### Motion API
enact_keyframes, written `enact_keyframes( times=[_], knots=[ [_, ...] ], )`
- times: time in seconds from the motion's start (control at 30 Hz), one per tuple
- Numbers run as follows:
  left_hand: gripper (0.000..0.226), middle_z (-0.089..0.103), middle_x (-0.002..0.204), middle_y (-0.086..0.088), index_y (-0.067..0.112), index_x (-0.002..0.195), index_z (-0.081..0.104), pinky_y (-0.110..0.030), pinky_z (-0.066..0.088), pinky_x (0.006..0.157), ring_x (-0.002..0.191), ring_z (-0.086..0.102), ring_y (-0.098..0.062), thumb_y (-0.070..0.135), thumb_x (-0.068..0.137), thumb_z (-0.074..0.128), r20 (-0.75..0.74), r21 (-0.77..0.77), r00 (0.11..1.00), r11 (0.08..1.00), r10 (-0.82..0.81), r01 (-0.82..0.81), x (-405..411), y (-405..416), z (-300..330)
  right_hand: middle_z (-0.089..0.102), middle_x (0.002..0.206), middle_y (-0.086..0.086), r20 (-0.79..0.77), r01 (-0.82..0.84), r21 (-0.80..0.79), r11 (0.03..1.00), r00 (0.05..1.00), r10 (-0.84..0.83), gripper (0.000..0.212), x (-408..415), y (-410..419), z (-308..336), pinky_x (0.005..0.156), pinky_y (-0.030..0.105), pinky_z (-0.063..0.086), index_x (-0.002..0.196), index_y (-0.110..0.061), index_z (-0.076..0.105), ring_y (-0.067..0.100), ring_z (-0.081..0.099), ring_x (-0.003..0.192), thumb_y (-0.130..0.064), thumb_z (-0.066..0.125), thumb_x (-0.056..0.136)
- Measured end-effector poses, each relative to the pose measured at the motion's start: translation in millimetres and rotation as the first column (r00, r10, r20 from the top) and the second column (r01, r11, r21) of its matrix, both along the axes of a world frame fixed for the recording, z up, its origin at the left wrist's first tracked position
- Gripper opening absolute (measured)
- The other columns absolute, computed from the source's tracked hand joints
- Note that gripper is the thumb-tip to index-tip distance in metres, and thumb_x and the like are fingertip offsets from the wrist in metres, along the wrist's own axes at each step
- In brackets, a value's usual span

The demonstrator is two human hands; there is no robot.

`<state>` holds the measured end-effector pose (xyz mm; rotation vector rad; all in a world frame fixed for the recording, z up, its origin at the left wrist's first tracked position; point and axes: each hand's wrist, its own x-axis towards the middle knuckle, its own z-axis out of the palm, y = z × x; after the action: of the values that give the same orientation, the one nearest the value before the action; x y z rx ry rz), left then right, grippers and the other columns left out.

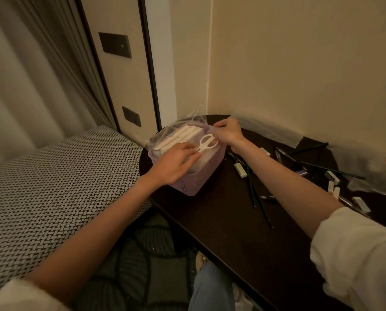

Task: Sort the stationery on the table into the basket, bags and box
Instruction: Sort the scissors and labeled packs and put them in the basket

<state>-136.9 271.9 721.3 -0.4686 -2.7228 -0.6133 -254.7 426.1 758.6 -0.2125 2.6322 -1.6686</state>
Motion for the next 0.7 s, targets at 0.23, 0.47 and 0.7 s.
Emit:
enact_keyframes(
  times=[0.23, 0.47, 0.7],
  knots=[
    [0.026, 0.069, 0.108, -0.004, 0.008, 0.104, 0.071, -0.026, 0.044, 0.086, 0.100, 0.062, -0.018, 0.008, 0.091, 0.049, 0.080, -0.150, 0.997, 0.988, -0.017, 0.029, -2.1, -8.0, 0.3, 0.063, 0.122, 0.010, -0.089, -0.084, 0.228, 0.970, 0.990, 0.107, 0.027, -5.6, -12.5, -18.1, 0.101, 0.030, 0.043, 0.114, -0.006, 0.066, 0.023, 0.055, 0.119, -0.012, 0.061, 0.088],
    [0.030, 0.069, 0.111, -0.004, 0.010, 0.107, 0.071, -0.033, 0.046, 0.089, 0.102, 0.062, -0.020, 0.009, 0.092, 0.045, 0.193, -0.217, 0.980, 0.976, 0.049, -0.006, -3.2, -3.0, 4.1, 0.067, 0.107, 0.008, -0.186, -0.085, 0.621, 0.779, 0.949, 0.253, 0.025, -4.3, -2.7, -19.3, 0.093, 0.039, 0.039, 0.109, -0.016, 0.067, 0.030, 0.057, 0.110, -0.027, 0.061, 0.087],
    [0.031, 0.067, 0.120, -0.008, 0.008, 0.121, 0.064, -0.034, 0.046, 0.090, 0.109, 0.061, -0.024, 0.018, 0.100, 0.044, 0.182, -0.131, 0.977, 0.987, 0.113, -0.090, 2.4, 2.4, 10.2, 0.051, 0.127, 0.017, -0.316, 0.149, 0.627, 0.765, 0.946, 0.075, 0.053, 0.0, 17.2, -23.1, 0.096, 0.043, 0.038, 0.121, -0.007, 0.054, 0.034, 0.044, 0.120, -0.044, 0.063, 0.085]
  ],
)
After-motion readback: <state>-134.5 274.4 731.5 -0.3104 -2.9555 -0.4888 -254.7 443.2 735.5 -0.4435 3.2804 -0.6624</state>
